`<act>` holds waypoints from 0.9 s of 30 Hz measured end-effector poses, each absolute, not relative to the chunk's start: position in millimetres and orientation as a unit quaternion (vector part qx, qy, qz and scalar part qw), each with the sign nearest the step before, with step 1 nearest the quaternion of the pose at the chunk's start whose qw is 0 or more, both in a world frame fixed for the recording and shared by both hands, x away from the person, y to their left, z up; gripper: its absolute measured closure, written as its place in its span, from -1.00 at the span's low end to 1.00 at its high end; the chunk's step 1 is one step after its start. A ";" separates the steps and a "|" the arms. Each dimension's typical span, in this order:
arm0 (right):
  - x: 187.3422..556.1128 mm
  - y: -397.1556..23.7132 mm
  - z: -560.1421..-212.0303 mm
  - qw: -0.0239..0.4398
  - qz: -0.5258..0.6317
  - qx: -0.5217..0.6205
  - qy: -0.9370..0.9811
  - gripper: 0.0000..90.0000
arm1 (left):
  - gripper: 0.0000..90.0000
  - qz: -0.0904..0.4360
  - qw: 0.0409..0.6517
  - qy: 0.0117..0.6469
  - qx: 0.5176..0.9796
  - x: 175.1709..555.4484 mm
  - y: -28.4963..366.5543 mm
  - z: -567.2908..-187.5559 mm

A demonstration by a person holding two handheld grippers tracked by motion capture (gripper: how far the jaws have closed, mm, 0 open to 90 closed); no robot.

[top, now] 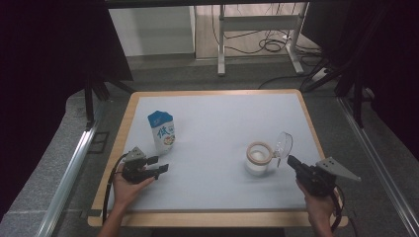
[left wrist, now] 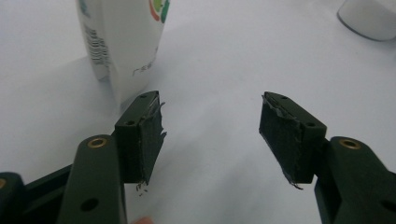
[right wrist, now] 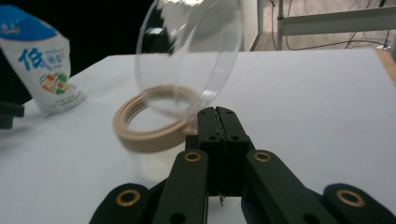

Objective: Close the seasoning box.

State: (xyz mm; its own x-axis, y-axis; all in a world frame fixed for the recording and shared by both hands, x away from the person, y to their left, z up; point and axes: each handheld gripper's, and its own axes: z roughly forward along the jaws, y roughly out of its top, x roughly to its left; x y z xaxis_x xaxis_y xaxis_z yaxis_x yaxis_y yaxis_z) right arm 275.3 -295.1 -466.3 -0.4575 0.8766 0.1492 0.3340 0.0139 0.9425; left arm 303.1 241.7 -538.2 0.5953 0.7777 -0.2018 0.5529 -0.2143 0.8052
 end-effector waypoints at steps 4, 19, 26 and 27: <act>289.7 -299.0 -460.4 0.259 0.537 0.468 0.652 0.99 | -0.13 0.123 0.456 0.428 0.770 302.7 238.0 -535.6; 318.5 -292.6 -454.0 0.267 0.536 0.463 0.653 0.99 | -0.14 0.121 0.456 0.424 0.773 301.3 229.7 -535.3; 316.6 -293.7 -452.4 0.267 0.540 0.455 0.656 0.99 | -0.14 0.121 0.456 0.424 0.773 299.0 230.4 -537.6; 315.6 -293.2 -451.9 0.268 0.541 0.454 0.655 0.99 | -0.14 0.120 0.455 0.424 0.774 298.8 229.8 -539.0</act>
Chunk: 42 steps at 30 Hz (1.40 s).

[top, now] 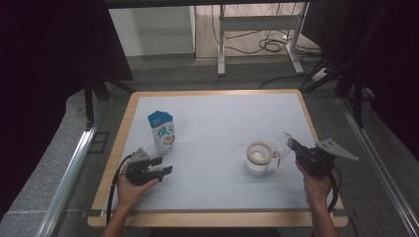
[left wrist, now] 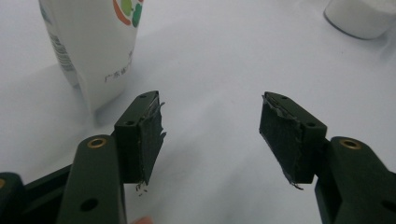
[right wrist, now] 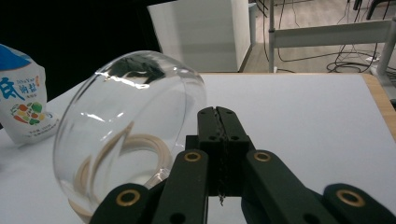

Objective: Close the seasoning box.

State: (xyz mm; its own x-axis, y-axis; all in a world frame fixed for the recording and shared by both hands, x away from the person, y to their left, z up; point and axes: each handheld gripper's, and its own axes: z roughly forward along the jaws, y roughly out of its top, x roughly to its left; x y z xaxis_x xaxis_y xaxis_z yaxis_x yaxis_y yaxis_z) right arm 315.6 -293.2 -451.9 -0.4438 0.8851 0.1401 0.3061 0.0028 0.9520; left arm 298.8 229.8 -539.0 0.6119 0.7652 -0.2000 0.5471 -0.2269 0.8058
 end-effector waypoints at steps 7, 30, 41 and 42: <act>313.0 -289.1 -450.0 0.271 0.542 0.448 0.657 0.99 | -0.14 0.115 0.450 0.421 0.779 298.0 227.4 -542.3; 312.2 -275.8 -450.4 0.266 0.540 0.432 0.672 0.99 | -0.15 0.113 0.443 0.418 0.785 296.2 224.1 -546.2; 318.0 -235.7 -459.7 0.232 0.525 0.378 0.727 0.99 | -0.15 0.113 0.441 0.418 0.786 295.6 222.7 -546.4; 317.3 -232.5 -460.4 0.230 0.525 0.372 0.730 0.99 | -0.15 0.114 0.441 0.418 0.786 295.4 222.8 -546.2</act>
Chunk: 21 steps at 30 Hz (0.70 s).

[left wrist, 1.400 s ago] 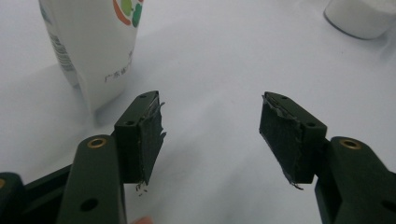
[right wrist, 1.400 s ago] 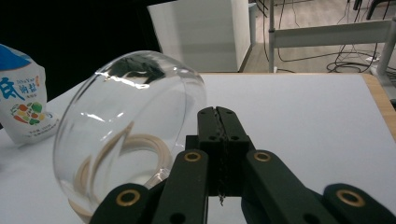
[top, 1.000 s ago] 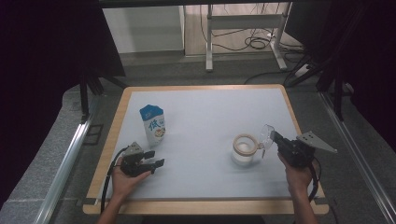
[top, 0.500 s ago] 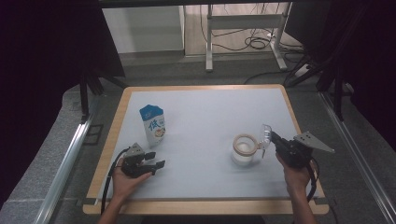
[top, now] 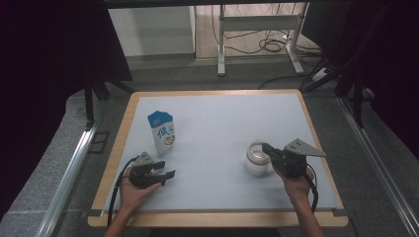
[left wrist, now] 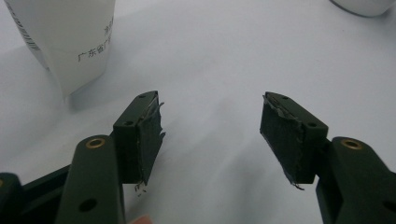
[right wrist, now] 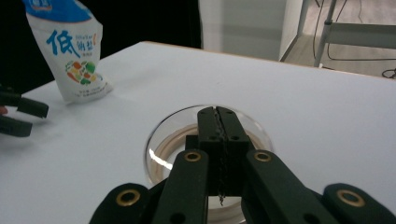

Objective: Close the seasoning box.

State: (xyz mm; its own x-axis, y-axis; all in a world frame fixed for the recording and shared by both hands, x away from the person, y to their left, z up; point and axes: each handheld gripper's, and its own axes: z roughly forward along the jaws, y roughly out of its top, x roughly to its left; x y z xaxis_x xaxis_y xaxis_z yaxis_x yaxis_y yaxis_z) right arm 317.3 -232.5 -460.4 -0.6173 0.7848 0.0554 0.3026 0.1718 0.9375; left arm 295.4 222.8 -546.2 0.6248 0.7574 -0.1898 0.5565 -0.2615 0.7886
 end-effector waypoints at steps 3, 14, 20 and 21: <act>316.6 -231.3 -459.8 0.227 0.524 0.370 0.733 0.99 | -0.15 0.115 0.443 0.418 0.785 294.9 223.6 -545.7; 315.3 -235.8 -459.1 0.223 0.529 0.369 0.731 0.99 | -0.15 0.117 0.445 0.420 0.783 293.6 226.6 -544.6; 315.0 -250.5 -457.7 0.228 0.534 0.381 0.719 0.98 | -0.15 0.118 0.444 0.420 0.782 292.8 227.8 -544.7; 315.0 -253.5 -457.6 0.228 0.535 0.384 0.717 0.98 | -0.15 0.118 0.444 0.420 0.782 292.7 227.9 -544.7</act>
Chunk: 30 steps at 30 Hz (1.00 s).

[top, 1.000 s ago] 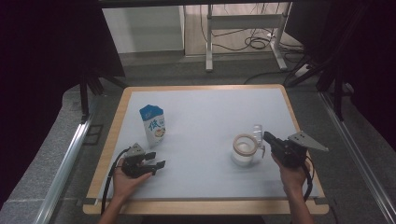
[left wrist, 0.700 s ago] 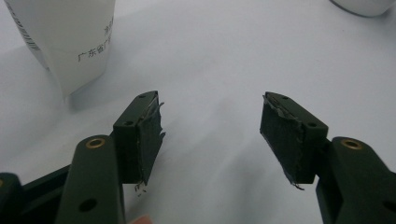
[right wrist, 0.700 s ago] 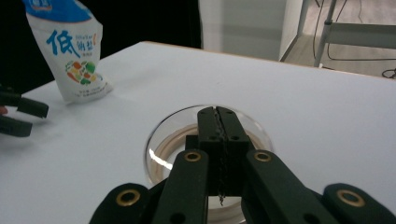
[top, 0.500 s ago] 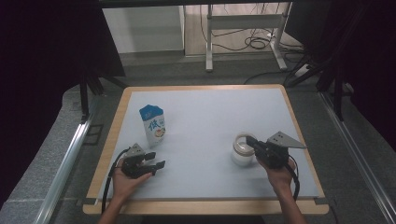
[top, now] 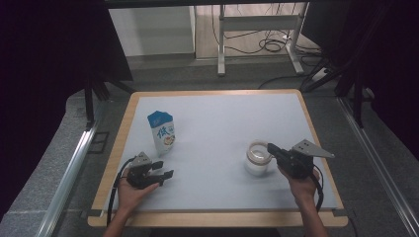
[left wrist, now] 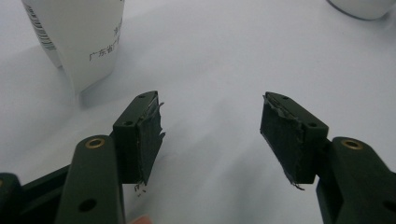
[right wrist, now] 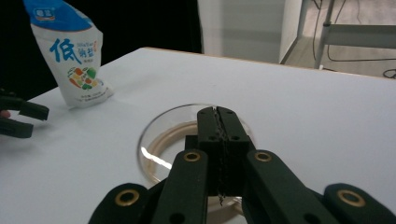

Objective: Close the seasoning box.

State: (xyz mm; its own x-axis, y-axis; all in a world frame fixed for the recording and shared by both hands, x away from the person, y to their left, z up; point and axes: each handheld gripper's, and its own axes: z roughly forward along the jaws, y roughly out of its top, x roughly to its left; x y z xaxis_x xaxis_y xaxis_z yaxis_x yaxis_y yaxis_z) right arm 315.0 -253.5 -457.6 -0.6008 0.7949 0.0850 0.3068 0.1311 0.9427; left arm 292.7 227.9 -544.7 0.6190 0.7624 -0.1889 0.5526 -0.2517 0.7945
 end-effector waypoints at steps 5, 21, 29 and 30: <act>315.4 -270.3 -458.4 0.236 0.535 0.400 0.706 0.96 | -0.16 0.122 0.447 0.424 0.778 292.3 228.9 -543.8; 331.2 -311.7 -487.9 0.245 0.474 0.443 0.720 0.37 | -0.19 0.125 0.448 0.428 0.775 293.5 230.6 -544.7; 334.8 -317.6 -502.6 0.241 0.445 0.451 0.735 0.10 | -0.20 0.124 0.447 0.432 0.773 294.7 231.1 -545.7; 334.9 -318.7 -504.5 0.240 0.441 0.451 0.738 0.08 | -0.20 0.123 0.447 0.432 0.773 294.9 231.1 -545.9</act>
State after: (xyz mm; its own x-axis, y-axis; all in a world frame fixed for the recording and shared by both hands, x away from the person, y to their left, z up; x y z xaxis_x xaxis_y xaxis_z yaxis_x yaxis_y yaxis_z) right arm 334.9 -318.7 -504.5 -0.4780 0.8773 0.0434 0.4536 0.2042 0.8675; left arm 294.9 231.1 -545.9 0.5960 0.7787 -0.1959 0.5585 -0.2267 0.7979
